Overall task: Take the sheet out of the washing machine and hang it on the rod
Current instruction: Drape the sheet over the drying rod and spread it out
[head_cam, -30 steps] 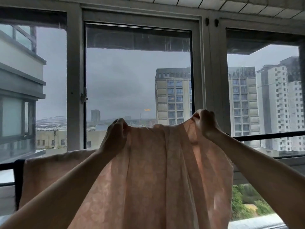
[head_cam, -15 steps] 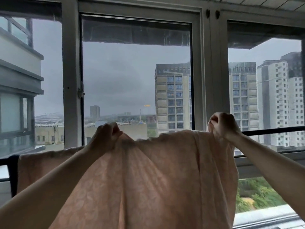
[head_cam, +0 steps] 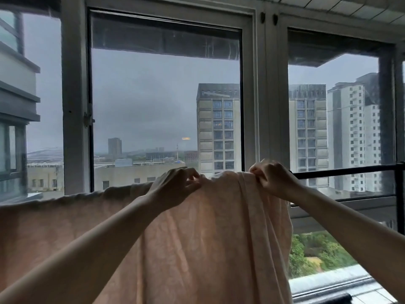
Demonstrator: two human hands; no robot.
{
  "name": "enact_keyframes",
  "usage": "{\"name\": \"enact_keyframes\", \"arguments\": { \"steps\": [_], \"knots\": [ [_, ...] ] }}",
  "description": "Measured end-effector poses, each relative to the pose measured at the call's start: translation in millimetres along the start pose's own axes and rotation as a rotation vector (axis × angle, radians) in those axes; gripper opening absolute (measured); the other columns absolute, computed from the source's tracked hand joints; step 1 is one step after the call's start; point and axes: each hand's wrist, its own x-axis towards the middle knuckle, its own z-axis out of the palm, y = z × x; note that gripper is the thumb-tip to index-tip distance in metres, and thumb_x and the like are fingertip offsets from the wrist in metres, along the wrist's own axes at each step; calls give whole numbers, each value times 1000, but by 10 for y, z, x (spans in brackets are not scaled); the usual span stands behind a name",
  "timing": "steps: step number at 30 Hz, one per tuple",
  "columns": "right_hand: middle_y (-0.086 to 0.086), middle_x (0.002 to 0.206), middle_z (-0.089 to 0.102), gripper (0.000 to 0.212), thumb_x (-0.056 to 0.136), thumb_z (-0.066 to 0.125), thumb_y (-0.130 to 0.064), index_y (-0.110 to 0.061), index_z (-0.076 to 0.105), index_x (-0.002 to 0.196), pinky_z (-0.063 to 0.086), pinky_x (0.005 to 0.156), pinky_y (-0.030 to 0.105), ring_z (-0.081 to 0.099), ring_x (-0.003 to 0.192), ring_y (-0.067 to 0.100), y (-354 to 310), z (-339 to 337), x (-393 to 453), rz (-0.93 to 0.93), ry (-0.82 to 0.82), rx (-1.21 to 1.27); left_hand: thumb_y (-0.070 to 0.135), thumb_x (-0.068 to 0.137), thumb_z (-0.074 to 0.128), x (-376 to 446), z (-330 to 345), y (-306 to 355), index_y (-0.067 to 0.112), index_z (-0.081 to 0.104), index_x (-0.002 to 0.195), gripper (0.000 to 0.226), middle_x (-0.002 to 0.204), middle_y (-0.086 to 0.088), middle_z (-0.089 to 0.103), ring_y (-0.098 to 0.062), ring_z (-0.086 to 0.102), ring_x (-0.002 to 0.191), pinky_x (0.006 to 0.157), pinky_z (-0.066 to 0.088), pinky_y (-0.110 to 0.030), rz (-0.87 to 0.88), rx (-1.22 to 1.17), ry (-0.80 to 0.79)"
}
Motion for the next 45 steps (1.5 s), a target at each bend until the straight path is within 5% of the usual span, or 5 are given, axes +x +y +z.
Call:
{"name": "enact_keyframes", "arguments": {
  "steps": [15,21,31,39,45],
  "knots": [
    [1,87,60,10,92,53,-15,-17,60,86,51,76,40,57,86,21,-135,120,32,105,99,-119,24,86,66,-146,-72,-225,23,67,85,2,87,2,72,-22,67,82,71,53,-34,-195,27,296],
    [5,92,65,10,87,56,-14,-19,64,88,52,78,44,61,91,25,-465,138,114,151,92,-81,27,89,64,-316,-300,-472,23,66,97,9,91,9,67,-14,64,82,75,53,-34,-148,-30,150],
    [2,109,66,16,93,54,-17,-14,65,105,46,87,25,56,104,15,-1724,273,209,-185,70,186,27,91,62,-824,-813,-1016,22,71,96,12,90,8,68,-5,62,82,74,47,-25,-210,-29,87],
    [3,99,61,19,94,52,-32,-15,61,98,54,76,38,59,91,18,-2541,655,334,-375,73,182,25,87,67,-1349,-1177,-1457,15,72,102,18,91,3,72,4,62,76,74,49,-10,-186,58,71],
    [2,103,60,16,90,60,-29,-16,60,100,51,78,41,58,93,20,-2866,748,489,-283,72,279,19,82,72,-1444,-1311,-1683,12,75,92,13,78,6,70,12,56,66,63,39,2,-165,32,173]
  ]
}}
